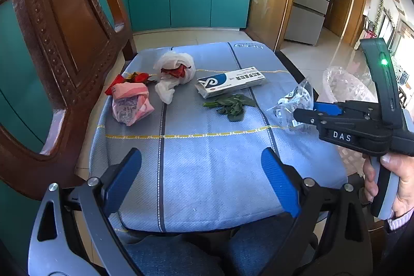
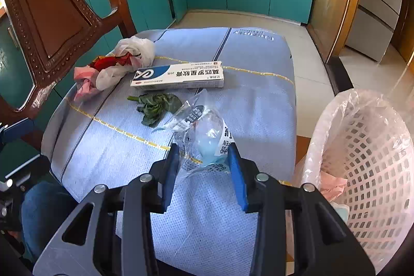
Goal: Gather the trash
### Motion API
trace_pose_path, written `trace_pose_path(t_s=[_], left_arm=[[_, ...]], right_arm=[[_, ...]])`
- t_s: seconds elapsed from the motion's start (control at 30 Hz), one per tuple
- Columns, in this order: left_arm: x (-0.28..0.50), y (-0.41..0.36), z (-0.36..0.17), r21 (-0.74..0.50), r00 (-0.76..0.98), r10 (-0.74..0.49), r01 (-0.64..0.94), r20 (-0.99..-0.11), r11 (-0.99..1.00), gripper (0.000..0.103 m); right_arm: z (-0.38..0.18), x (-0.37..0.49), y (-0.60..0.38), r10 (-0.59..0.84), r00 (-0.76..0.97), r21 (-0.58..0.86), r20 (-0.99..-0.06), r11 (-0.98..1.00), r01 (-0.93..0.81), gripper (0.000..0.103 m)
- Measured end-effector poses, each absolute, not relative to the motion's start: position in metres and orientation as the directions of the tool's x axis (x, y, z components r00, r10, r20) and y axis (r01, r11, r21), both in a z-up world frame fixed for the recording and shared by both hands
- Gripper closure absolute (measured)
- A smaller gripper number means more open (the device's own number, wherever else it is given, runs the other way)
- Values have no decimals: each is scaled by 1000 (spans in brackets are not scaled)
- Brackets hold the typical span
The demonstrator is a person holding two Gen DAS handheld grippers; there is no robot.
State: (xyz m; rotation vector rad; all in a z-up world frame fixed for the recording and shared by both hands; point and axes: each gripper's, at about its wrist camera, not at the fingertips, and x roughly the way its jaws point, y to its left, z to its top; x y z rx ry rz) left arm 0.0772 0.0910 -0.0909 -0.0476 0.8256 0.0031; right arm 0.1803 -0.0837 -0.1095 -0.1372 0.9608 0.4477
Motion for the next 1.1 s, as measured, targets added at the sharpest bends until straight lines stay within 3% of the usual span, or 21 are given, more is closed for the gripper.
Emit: trace_pose_path(t_s=[0.2, 0.77, 1.1], left_arm=[[77, 93, -91, -50, 675, -17, -29, -738, 998, 10], [82, 96, -108, -70, 617, -27, -45, -787, 997, 8], [85, 95, -113, -67, 607, -27, -42, -794, 997, 8]], right_arm=[[-111, 174, -84, 299, 483, 68, -823, 895, -440, 61], [-109, 152, -96, 391, 403, 177, -828, 863, -473, 21], [-98, 159, -97, 422, 438, 208, -794, 865, -457, 18]])
